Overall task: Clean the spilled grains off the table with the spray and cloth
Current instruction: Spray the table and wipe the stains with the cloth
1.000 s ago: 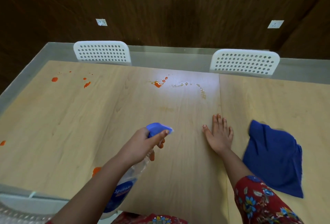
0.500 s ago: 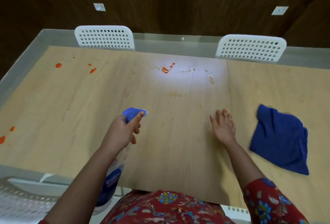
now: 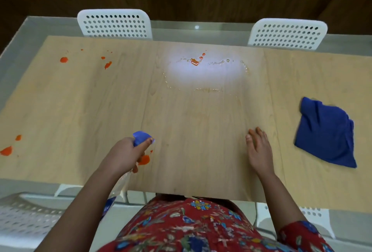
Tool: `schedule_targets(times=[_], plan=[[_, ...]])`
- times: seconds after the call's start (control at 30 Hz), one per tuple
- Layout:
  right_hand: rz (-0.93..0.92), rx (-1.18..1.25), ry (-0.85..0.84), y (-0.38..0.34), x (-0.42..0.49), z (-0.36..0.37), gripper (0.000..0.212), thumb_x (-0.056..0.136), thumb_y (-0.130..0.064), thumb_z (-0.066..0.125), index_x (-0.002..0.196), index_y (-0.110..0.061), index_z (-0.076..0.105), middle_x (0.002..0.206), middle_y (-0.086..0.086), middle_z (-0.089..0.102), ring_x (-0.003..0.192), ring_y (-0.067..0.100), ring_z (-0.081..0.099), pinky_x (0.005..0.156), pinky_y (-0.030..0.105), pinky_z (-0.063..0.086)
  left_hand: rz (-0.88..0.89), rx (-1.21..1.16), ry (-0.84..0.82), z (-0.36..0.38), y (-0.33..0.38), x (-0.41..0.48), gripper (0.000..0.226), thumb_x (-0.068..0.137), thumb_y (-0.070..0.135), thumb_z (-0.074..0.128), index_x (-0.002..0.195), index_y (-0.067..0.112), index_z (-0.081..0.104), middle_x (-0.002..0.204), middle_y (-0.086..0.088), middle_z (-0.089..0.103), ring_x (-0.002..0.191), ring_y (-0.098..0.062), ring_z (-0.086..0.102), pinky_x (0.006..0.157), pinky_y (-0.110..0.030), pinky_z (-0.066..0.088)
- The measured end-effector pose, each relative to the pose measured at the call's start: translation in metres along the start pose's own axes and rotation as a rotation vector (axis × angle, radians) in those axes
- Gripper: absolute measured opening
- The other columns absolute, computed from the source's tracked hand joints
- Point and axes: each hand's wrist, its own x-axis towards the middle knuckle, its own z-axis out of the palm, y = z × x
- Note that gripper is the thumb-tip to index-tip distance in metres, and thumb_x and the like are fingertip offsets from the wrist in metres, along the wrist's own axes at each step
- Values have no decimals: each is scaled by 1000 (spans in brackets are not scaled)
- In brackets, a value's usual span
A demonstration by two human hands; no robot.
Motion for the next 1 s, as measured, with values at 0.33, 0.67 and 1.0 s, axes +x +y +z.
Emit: schedule_targets(times=[0.33, 0.67, 1.0], plan=[[64, 202, 72, -28, -34, 6, 49, 104, -40, 33, 143, -13, 46, 150, 5, 42, 141, 17, 33, 118, 41, 25, 225, 21, -305, 44, 27, 2, 54, 88, 63, 48, 95, 13, 66, 78, 0, 66, 46, -15, 61, 58, -28, 49], [34, 269, 39, -79, -50, 20, 46, 103, -41, 36, 140, -17, 49, 142, -2, 51, 132, 13, 44, 105, 23, 31, 307, -190, -208, 28, 55, 16, 53, 89, 61, 51, 71, 10, 56, 70, -5, 64, 46, -19, 58, 63, -39, 54], [-276, -43, -349, -174, -27, 71, 38, 100, -37, 46, 134, -22, 54, 139, -3, 55, 130, 16, 48, 107, 31, 37, 441, -575, 445, -105, 8, 48, 27, 94, 51, 51, 91, 30, 67, 70, 4, 60, 45, -22, 53, 59, -38, 50]])
